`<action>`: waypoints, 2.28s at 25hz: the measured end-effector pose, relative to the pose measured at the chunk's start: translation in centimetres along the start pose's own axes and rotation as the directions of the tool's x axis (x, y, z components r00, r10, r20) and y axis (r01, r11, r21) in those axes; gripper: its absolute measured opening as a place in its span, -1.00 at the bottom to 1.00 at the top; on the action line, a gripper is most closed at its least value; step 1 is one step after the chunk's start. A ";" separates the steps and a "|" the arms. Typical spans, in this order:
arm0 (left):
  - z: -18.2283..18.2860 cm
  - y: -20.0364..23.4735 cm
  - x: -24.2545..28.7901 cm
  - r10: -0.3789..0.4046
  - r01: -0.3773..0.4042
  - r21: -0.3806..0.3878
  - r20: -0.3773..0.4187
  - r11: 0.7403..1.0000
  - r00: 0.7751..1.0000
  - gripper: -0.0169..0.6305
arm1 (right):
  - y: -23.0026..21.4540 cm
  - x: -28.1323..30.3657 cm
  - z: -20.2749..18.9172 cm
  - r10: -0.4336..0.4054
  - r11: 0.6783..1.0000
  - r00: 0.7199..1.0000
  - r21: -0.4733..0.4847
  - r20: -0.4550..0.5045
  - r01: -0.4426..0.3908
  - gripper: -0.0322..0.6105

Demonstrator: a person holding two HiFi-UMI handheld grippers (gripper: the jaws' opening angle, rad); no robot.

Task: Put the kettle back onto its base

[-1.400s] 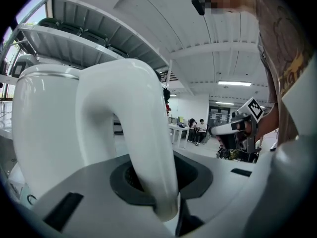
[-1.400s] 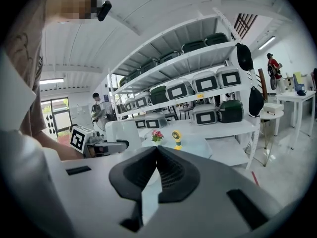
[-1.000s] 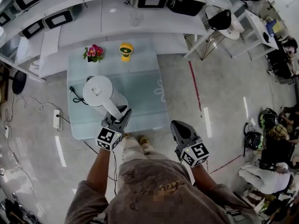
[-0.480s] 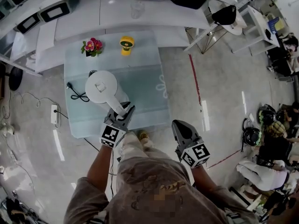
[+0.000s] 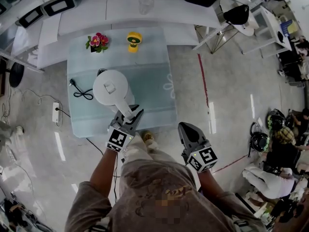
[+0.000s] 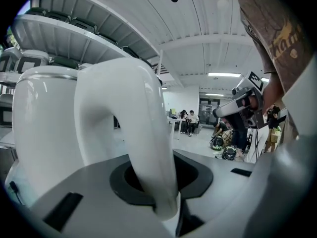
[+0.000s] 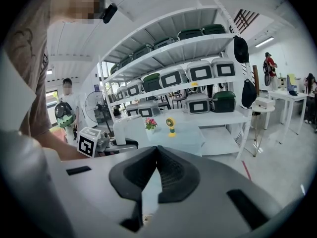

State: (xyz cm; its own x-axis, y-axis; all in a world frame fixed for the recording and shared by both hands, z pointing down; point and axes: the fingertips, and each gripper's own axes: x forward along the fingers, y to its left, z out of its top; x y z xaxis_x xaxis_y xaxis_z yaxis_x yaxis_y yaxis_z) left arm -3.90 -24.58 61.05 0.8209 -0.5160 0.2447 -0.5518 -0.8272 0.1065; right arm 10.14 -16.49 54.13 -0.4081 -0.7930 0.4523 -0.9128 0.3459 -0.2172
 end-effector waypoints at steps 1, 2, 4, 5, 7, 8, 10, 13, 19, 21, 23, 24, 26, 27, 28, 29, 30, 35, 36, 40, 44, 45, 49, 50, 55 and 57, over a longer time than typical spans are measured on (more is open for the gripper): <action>-0.1 -0.2 -0.1 -0.001 0.001 0.004 -0.001 1.000 1.000 -0.64 | 0.1 0.0 -0.1 0.003 1.000 1.000 -0.001 -0.001 -0.003 -0.90; -0.2 -0.4 -0.2 -0.001 0.001 0.009 -0.002 1.000 1.000 -0.64 | 0.1 0.0 -0.2 0.006 1.000 1.000 -0.002 -0.002 -0.006 -0.90; -0.4 -0.8 -0.3 0.001 -0.001 0.021 -0.005 1.000 1.000 -0.64 | 0.1 -0.2 -0.4 0.011 1.000 1.000 -0.004 -0.004 -0.011 -0.90; -0.6 -1.0 -0.3 0.001 -0.001 0.027 -0.007 1.000 1.000 -0.64 | 0.1 -0.3 -0.6 0.013 1.000 1.000 -0.004 -0.005 -0.013 -0.90; -0.8 -1.4 -0.3 0.000 0.001 0.043 -0.014 0.999 1.000 -0.64 | 0.1 -0.5 -0.8 0.016 1.000 1.000 -0.006 -0.009 -0.016 -0.90; -0.9 -1.7 -0.4 -0.002 0.003 0.050 -0.017 0.999 1.000 -0.64 | 0.1 -0.6 -0.9 0.017 1.000 1.000 -0.007 -0.011 -0.018 -0.90; -1.2 -2.2 -0.5 -0.005 0.007 0.059 -0.023 0.998 1.000 -0.64 | 0.0 -0.8 -1.2 0.021 1.000 1.000 -0.008 -0.014 -0.021 -0.90; -2.1 -2.7 -0.7 0.000 0.003 0.068 -0.038 0.998 0.999 -0.63 | 0.1 -1.0 -1.5 0.031 0.999 0.999 -0.013 -0.017 -0.031 -0.90; -3.9 -3.4 -0.9 0.028 -0.023 0.087 -0.063 0.996 0.998 -0.64 | 0.3 -1.3 -2.0 0.046 0.999 0.999 -0.020 -0.029 -0.047 -0.90; -4.0 -3.6 -1.0 0.030 -0.023 0.101 -0.070 0.995 0.997 -0.64 | 0.5 -1.3 -2.1 0.054 0.998 0.998 -0.024 -0.030 -0.054 -0.90; -4.1 -3.8 -1.1 0.032 -0.024 0.112 -0.077 0.993 0.997 -0.63 | 0.7 -1.5 -2.2 0.061 0.998 0.998 -0.026 -0.030 -0.062 -0.90; -4.2 -3.8 -1.1 0.033 -0.024 0.118 -0.081 0.993 0.996 -0.63 | 0.8 -1.5 -2.2 0.064 0.998 0.997 -0.026 -0.030 -0.065 -0.90; -4.3 -3.9 -1.1 0.038 -0.027 0.127 -0.090 0.992 0.995 -0.61 | 0.8 -1.5 -2.2 0.071 0.997 0.997 -0.027 -0.032 -0.072 -0.90; -4.4 -3.8 -1.1 0.044 -0.032 0.127 -0.092 0.991 0.995 -0.62 | 0.8 -1.4 -2.1 0.075 0.997 0.997 -0.028 -0.032 -0.076 -0.90; -4.4 -3.7 -1.1 0.051 -0.040 0.125 -0.092 0.991 0.994 -0.62 | 0.8 -1.4 -2.1 0.079 0.996 0.996 -0.029 -0.032 -0.080 -0.90; -4.5 -3.6 -1.1 0.059 -0.047 0.122 -0.093 0.991 0.994 -0.62 | 0.9 -1.3 -2.1 0.084 0.996 0.996 -0.030 -0.030 -0.085 -0.90; -4.5 -3.5 -1.2 0.066 -0.054 0.118 -0.096 0.992 0.993 -0.62 | 1.0 -1.2 -2.0 0.090 0.995 0.996 -0.031 -0.028 -0.091 -0.90; -5.3 -3.4 -2.2 0.093 -0.084 0.073 -0.140 0.994 0.986 -0.44 | 1.6 -1.0 -2.1 0.122 0.992 0.992 -0.041 -0.022 -0.123 -0.90; -5.4 -3.4 -2.5 0.097 -0.090 0.059 -0.147 0.994 0.984 -0.39 | 1.7 -1.0 -2.1 0.129 0.991 0.991 -0.043 -0.021 -0.129 -0.90; -5.3 -3.3 -4.7 0.129 -0.130 0.004 -0.174 0.991 0.976 -0.24 | 1.9 -0.7 -2.0 0.157 0.986 0.988 -0.053 -0.010 -0.157 -0.90; -3.2 -3.0 -7.9 0.185 -0.194 -0.043 -0.160 0.980 0.970 -0.21 | 2.6 -0.2 -1.2 0.195 0.979 0.981 -0.068 0.013 -0.194 -0.90; -2.3 -2.9 -8.7 0.202 -0.211 -0.048 -0.148 0.976 0.968 -0.21 | 2.9 0.0 -0.9 0.207 0.976 0.978 -0.073 0.021 -0.205 -0.90; 2.0 -3.0 -11.8 0.260 -0.268 -0.070 -0.098 0.961 0.960 -0.21 | 4.3 0.7 0.5 0.252 0.964 0.966 -0.097 0.051 -0.246 -0.90; 3.1 -3.0 -12.5 0.273 -0.280 -0.084 -0.085 0.956 0.958 -0.21 | 4.7 0.8 1.0 0.262 0.961 0.963 -0.104 0.059 -0.255 -0.90; 8.5 -3.2 -15.1 0.343 -0.340 -0.119 0.003 0.933 0.939 -0.21 | 6.3 1.0 4.0 0.300 0.949 0.946 -0.139 0.120 -0.283 -0.90; 10.5 -3.5 -15.8 0.361 -0.355 -0.112 0.039 0.928 0.932 -0.21 | 6.8 0.8 5.4 0.308 0.946 0.940 -0.154 0.149 -0.286 -0.90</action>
State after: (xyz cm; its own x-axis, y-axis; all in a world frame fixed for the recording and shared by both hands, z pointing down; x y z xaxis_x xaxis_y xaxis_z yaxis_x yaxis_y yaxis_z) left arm -13.39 -15.91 46.73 0.5712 -0.7883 0.2288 -0.8201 -0.5595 0.1200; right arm 3.70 -17.48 48.38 -0.6626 -0.7132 0.2290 -0.7490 0.6311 -0.2019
